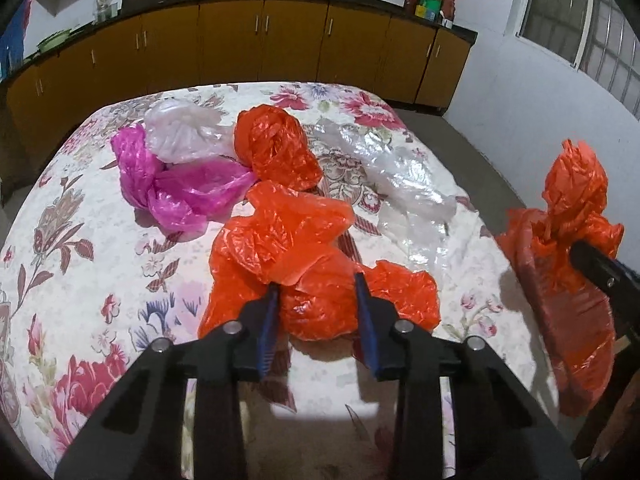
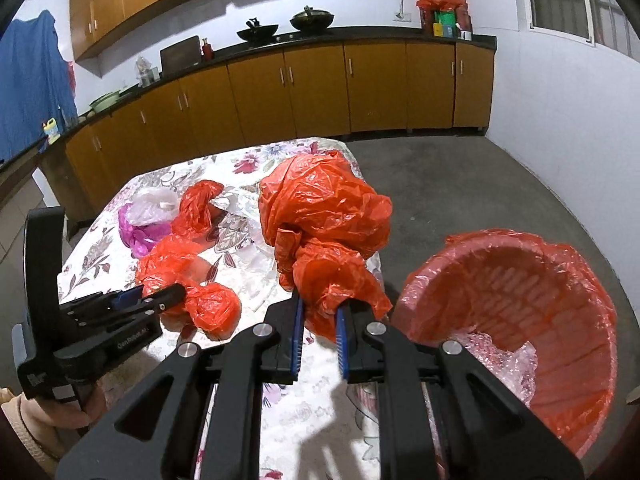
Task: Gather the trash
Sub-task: 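Grasp a red bag with left tool while right tool grasps another red bag, then carry both red bags over the basket and open both tools, then grasp the pink bag with left tool while right tool grasps clear bag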
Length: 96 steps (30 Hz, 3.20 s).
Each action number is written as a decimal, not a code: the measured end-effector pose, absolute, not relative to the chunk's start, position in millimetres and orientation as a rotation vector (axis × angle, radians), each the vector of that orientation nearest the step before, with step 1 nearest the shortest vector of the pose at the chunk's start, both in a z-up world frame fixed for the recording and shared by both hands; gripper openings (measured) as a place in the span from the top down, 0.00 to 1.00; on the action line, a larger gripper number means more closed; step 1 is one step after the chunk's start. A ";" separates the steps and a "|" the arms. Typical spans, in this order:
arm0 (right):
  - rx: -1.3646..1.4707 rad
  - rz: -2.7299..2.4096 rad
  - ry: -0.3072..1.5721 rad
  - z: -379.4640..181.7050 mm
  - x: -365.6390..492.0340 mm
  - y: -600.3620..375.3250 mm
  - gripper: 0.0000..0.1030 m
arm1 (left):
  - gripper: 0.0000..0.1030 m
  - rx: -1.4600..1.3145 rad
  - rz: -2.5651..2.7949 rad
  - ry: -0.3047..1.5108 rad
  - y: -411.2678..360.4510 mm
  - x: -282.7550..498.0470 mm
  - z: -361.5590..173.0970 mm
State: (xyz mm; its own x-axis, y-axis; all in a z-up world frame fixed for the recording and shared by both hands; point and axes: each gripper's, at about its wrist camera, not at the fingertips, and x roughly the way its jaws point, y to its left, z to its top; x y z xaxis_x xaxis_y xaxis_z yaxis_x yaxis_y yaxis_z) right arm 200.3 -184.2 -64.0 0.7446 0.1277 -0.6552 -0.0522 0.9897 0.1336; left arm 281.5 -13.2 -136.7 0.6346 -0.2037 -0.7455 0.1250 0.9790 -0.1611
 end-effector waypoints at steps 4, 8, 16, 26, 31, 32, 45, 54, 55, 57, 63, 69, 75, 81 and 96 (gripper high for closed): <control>0.118 0.081 0.702 -55.8 190.2 -194.3 0.86 | 0.66 -0.099 -0.192 0.825 -13.8 274.8 -119.0; 0.128 0.054 0.680 -48.5 178.0 -207.8 0.86 | 0.66 -0.098 -0.222 0.783 -21.9 266.0 -96.1; 0.163 -0.020 0.647 -35.8 153.6 -243.5 0.86 | 0.66 -0.082 -0.323 0.721 -58.8 247.2 -58.0; 0.213 -0.113 0.611 -24.5 125.4 -285.3 0.86 | 0.66 -0.047 -0.442 0.688 -111.3 227.9 -33.7; 0.233 -0.148 0.600 -22.5 115.1 -302.8 0.86 | 0.66 -0.030 -0.496 0.683 -135.8 218.9 -30.9; 0.236 -0.155 0.598 -22.3 113.5 -305.9 0.86 | 0.66 -0.029 -0.506 0.685 -140.8 217.7 -30.7; 0.280 -0.222 0.563 -14.0 99.8 -336.7 0.86 | 0.66 0.002 -0.616 0.696 -190.6 205.8 -32.6; 0.302 -0.238 0.552 -15.5 98.6 -342.5 0.86 | 0.66 0.008 -0.651 0.716 -207.2 206.4 -40.0; 0.304 -0.240 0.551 -15.6 98.5 -343.5 0.86 | 0.66 0.009 -0.654 0.718 -209.0 206.8 -40.7; 0.313 -0.240 0.548 -15.7 99.7 -346.1 0.86 | 0.66 0.009 -0.660 0.722 -212.5 207.5 -41.4; 0.327 -0.238 0.537 -17.6 102.6 -348.8 0.82 | 0.62 0.002 -0.677 0.747 -222.4 212.3 -50.0; 0.338 -0.233 0.542 -22.8 103.1 -347.7 0.57 | 0.54 0.003 -0.670 0.788 -222.7 217.9 -64.8; 0.340 -0.246 0.563 -29.6 100.5 -348.5 0.55 | 0.44 -0.007 -0.606 0.788 -205.0 221.1 -70.5; 0.300 -0.259 0.561 -27.5 101.3 -344.4 0.47 | 0.30 0.017 -0.497 0.759 -183.0 221.4 -71.9; 0.229 -0.099 0.613 -23.8 139.4 -288.0 0.47 | 0.21 0.019 -0.184 0.728 -55.9 238.0 -86.6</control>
State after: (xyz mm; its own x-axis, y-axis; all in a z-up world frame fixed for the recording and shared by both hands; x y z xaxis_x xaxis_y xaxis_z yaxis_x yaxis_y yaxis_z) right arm 139.4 -288.0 -23.8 0.8144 -0.0246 -0.5798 0.1596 0.9700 0.1832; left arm 238.0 -55.9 -86.6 0.7312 -0.1608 -0.6629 0.1738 0.9837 -0.0469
